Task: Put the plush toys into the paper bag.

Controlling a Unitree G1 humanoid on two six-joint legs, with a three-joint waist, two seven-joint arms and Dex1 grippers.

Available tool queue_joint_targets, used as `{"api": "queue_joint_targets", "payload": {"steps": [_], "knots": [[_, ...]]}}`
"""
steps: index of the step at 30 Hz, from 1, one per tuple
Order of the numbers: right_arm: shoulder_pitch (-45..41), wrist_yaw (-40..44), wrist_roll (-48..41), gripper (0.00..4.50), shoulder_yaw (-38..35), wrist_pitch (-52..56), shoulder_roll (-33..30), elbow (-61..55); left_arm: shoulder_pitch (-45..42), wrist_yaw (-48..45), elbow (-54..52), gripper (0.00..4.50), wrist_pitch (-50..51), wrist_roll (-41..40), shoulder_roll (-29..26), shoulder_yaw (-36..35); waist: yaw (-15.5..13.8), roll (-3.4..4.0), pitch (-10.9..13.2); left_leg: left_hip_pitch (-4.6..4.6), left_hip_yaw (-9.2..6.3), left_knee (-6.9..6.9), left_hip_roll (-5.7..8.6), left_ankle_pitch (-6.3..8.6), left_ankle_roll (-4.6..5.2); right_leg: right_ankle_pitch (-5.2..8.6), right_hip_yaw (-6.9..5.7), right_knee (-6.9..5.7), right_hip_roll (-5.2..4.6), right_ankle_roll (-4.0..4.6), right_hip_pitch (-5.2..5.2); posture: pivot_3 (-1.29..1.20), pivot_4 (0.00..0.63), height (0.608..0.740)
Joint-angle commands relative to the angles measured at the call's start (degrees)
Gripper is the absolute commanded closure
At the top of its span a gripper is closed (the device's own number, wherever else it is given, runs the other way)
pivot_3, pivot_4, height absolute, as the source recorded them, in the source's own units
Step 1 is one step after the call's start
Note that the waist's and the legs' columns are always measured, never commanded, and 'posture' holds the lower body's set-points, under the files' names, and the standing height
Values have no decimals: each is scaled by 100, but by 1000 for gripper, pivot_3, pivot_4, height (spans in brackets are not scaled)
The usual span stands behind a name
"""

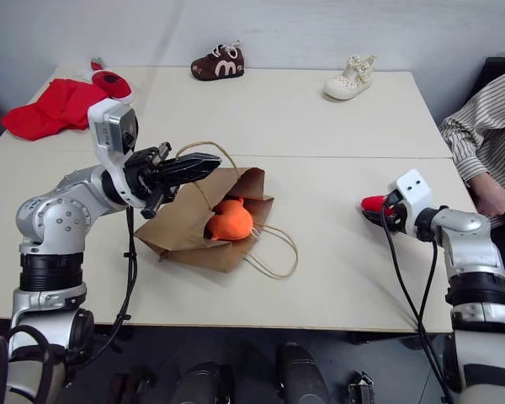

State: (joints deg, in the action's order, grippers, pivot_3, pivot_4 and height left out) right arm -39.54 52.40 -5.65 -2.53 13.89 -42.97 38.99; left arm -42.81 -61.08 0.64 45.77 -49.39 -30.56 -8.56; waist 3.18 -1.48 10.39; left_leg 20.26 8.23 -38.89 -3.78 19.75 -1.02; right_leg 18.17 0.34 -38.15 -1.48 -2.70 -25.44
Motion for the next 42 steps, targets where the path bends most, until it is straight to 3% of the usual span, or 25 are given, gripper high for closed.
{"api": "queue_joint_targets", "payload": {"steps": [1, 4, 7, 10, 13, 16, 24, 30, 35, 40, 41, 42], "knots": [[-206, 225, 24, 2892, -24, 16, -212, 253, -72, -135, -186, 4500, -40, -96, -141, -113, -3, 0, 0, 0, 0, -2, 0, 0, 0, 0, 0, -2, 0, 0, 0, 0, 150, 740], [-112, 817, -210, 3637, -16, 116, -330, -410, -171, -178, -177, 4500, -9, -327, -72, -256, -9, 5, 3, 0, -1, -7, 1, 0, 0, -1, 0, -8, -1, -1, 0, 0, 150, 740], [254, 1398, -1168, 3882, -40, 1186, -145, -2359, -172, -332, -231, 4500, 90, -369, -194, -194, 0, 8, 5, 1, -3, -5, -2, 1, -1, -1, -1, -9, 2, -1, 0, 0, 150, 740], [473, 1146, -1936, 3882, 136, 2451, 242, -4099, -149, -516, -239, 4500, 233, -367, -335, -105, 39, 13, 8, -4, -1, -5, -9, 2, -9, 0, 0, -21, 6, 0, -3, 0, 150, 740], [368, 134, -2182, 3882, 693, 3200, 1428, -5170, -246, -631, -243, 4500, 436, -452, -375, -24, 39, 11, 7, -6, -7, -11, -14, 1, -20, 6, -6, -35, 8, 11, -5, 0, 150, 740], [140, -672, -1576, 3882, 1149, 2924, 2285, -4786, -324, -633, -309, 4500, 626, -581, -362, -14, 7, 12, 7, -1, -9, -18, -8, 0, -21, 8, -6, -48, 5, 15, -14, 0, 150, 740], [-600, -1909, -679, 3882, 1707, 2315, 3666, -3327, -247, -637, -619, 4500, 1061, -953, -415, 7, -6, 5, 4, 17, -13, -25, 5, 5, 4, 3, -14, -30, -13, 5, -16, 0, 150, 740], [-872, -2077, -448, 3882, 1680, 1731, 4233, -2081, -81, -624, -729, 4500, 943, -850, -324, 86, 62, 5, 4, 14, -13, -20, 0, 4, 1, 4, -14, -34, -7, 7, -16, 0, 150, 740], [-767, -1591, -643, 2096, 1615, 1959, 3904, -2687, 42, -471, -705, 4500, 729, -788, -307, -62, 130, 5, 4, 15, -15, -19, -2, 5, 1, 4, -14, -41, -8, 8, -16, 0, 150, 740], [-543, -296, -1692, 342, 1270, 3171, 2757, -3893, 293, -275, -739, 4500, 605, -825, -405, -305, 103, 6, 4, 21, -23, -18, 0, 6, 3, 4, -19, -39, -12, 6, -14, 0, 150, 740], [-522, -165, -1845, 50, 1230, 3331, 2625, -4021, 318, -246, -750, 4500, 594, -834, -410, -328, 99, 5, 5, 23, -24, -18, 0, 7, 4, 3, -20, -38, -12, 6, -14, 0, 150, 740], [-486, -5, -1999, 50, 1168, 3425, 2468, -4148, 351, -221, -766, 4500, 590, -843, -423, -356, 98, 5, 5, 23, -25, -18, -1, 7, 5, 3, -22, -34, -11, 6, -14, 0, 150, 740]]}}
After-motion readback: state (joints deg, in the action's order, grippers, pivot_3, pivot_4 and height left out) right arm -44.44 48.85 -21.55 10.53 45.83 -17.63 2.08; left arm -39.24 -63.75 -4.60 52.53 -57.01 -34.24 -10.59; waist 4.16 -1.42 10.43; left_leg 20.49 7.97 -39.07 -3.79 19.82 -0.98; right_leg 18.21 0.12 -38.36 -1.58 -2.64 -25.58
